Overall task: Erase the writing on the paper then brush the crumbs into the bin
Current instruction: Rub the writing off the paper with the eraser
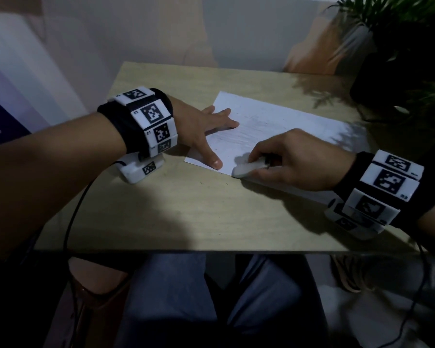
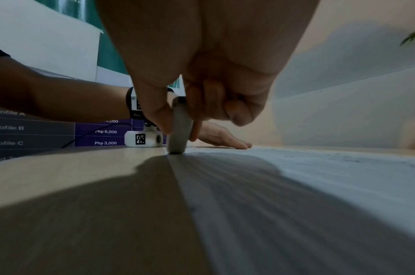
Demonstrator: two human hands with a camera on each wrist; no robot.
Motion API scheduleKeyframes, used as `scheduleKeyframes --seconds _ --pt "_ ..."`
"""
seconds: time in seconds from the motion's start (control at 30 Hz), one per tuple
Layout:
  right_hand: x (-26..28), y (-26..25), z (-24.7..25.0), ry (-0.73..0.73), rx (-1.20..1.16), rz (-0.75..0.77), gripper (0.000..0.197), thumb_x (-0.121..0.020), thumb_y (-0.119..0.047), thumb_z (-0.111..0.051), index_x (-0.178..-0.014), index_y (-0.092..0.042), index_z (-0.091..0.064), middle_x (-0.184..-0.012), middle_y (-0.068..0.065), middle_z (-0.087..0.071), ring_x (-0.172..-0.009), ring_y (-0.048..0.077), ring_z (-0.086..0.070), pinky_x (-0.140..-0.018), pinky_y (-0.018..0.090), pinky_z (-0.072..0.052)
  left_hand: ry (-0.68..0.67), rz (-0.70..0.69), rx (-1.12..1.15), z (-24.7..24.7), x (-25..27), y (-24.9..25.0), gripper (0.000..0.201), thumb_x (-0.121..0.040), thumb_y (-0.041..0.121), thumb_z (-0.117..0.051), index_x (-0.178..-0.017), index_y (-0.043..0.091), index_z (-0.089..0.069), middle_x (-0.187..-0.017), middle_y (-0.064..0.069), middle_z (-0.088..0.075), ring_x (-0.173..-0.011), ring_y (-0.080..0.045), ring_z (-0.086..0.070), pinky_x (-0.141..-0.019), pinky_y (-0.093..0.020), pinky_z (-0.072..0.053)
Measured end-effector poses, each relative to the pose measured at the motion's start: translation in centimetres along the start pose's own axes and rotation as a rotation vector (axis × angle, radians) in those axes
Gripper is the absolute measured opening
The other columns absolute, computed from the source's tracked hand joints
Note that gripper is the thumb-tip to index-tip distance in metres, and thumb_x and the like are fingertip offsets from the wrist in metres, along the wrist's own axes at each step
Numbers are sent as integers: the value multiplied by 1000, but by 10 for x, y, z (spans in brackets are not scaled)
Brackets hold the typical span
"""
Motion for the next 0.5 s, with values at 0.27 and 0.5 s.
scheduleKeyframes --seconds 0.27,0.5 --pt "-1 4 2 90 95 -8 55 -76 -70 -46 -93 -24 -72 -73 -10 -64 -67 9 -57 -65 33 -46 0 2 -16 0 1 1 120 -65 75 -72 -158 54 2 -162 31 22 -151 -1 21 -126 -48 4" --pt "-3 10 7 116 24 -54 36 -82 -52 -63 -101 -23 -73 -70 -15 -60 -65 1 -54 -63 13 -38 6 15 -15 0 2 2 115 -73 71 -73 -158 53 2 -163 29 22 -151 -3 20 -126 -49 4"
Point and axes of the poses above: each hand's wrist, its own x-axis away from the middle knuckle, its own z-axis out of the back of the hand, y = z × x, the point moved 1 cm from there along -x, towards the middle knuckle
